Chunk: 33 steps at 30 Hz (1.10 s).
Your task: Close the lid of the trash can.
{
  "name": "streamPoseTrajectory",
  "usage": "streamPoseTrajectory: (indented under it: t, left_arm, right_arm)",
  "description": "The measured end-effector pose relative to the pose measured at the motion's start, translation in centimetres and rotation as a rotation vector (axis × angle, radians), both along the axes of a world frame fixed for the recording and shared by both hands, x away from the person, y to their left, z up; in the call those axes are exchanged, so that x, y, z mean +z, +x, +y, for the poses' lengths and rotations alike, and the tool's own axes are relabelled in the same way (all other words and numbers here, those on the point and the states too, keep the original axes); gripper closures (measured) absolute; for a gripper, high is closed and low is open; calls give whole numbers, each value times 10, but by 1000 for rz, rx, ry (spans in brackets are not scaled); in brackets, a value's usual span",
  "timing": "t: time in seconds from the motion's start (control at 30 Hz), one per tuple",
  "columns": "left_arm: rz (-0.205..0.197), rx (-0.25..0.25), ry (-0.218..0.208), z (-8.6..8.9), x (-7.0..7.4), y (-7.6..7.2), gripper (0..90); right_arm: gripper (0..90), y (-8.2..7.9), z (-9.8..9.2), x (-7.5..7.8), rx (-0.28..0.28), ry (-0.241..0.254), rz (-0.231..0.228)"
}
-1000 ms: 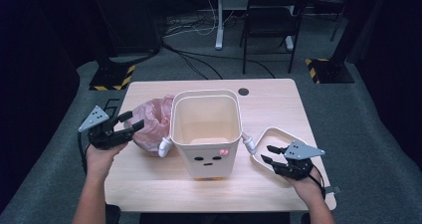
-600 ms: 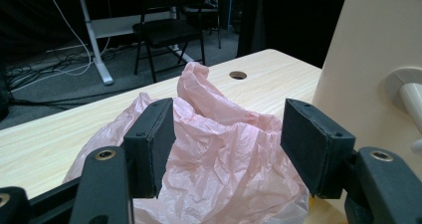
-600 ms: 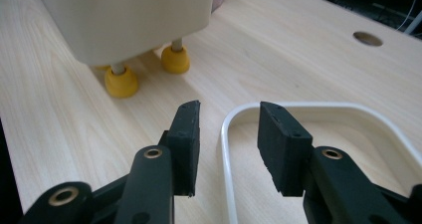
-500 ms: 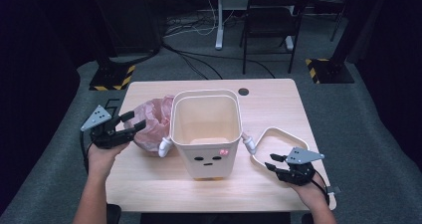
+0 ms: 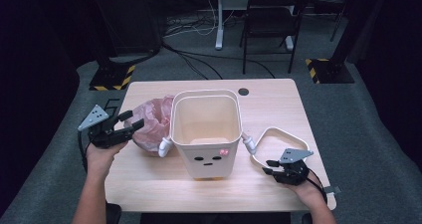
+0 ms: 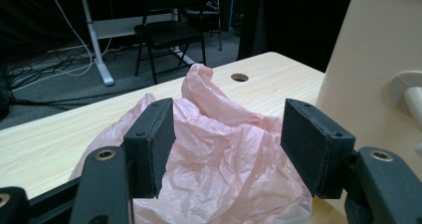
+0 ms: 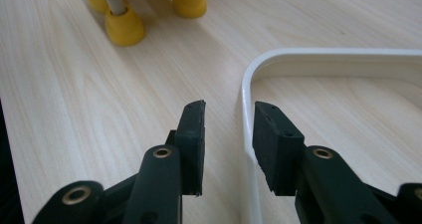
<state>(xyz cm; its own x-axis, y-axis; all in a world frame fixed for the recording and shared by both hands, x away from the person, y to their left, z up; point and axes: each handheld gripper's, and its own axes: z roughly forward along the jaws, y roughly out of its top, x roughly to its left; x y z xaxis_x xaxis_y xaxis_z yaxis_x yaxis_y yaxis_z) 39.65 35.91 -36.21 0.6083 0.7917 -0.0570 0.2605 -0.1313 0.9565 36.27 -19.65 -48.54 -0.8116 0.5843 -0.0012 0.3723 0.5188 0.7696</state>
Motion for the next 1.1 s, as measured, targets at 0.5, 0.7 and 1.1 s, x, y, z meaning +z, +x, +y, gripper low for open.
streamPoseTrajectory:
  t: [0.5, 0.7, 1.1]
  left_arm:
    - [2, -1, 7, 0, -1, 0, 378]
    - [9, -4, 17, -2, -1, 1, 377]
    - [11, -2, 20, -2, -2, 0, 377]
  right_arm:
    - [760, 8, -3, -9, -41, -68, 57]
    - [813, 12, 3, -16, -35, -143, 92]
    - [838, 15, 3, -16, -26, -158, 101]
